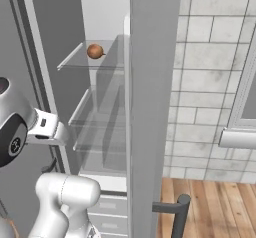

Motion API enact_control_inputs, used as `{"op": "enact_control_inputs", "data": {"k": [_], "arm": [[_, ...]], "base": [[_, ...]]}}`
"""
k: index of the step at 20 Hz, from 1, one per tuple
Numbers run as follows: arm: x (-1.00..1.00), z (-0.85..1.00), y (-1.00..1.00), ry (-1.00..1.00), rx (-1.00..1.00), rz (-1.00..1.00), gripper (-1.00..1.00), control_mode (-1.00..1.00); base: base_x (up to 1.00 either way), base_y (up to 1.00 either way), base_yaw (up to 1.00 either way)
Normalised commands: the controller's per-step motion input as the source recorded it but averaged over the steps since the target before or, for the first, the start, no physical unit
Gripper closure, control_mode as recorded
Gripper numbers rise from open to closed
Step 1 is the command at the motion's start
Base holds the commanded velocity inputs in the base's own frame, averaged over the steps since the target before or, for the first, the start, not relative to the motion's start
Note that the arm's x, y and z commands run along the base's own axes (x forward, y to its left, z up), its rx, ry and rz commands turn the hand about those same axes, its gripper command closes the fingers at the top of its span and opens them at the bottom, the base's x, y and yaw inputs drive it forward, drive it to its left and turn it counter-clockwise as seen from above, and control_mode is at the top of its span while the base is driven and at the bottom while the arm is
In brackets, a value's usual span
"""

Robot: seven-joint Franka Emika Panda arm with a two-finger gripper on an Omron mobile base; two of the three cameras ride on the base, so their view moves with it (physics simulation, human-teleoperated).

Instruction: Grab the onions from the fridge, place them in the blender, close the lid, and turn on the blender to create a marinade.

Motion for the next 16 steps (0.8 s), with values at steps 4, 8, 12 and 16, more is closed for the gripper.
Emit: {"op": "enact_control_inputs", "data": {"k": [4, 8, 12, 16], "arm": [[0.25, 0.91, -0.21, -0.22, 0.00, 0.02, -1.00, -1.00], [0.48, 0.97, -0.01, -0.25, 0.00, 0.00, -1.00, -1.00], [0.57, 0.58, -0.01, -0.29, 0.00, 0.00, -1.00, -1.00], [0.62, 0.47, -0.10, -0.15, 0.02, 0.00, -1.00, -1.00]], "base": [[0.00, 0.00, 0.00], [0.00, 0.00, 0.00], [0.00, 0.00, 0.00], [0.00, 0.00, 0.00]]}}
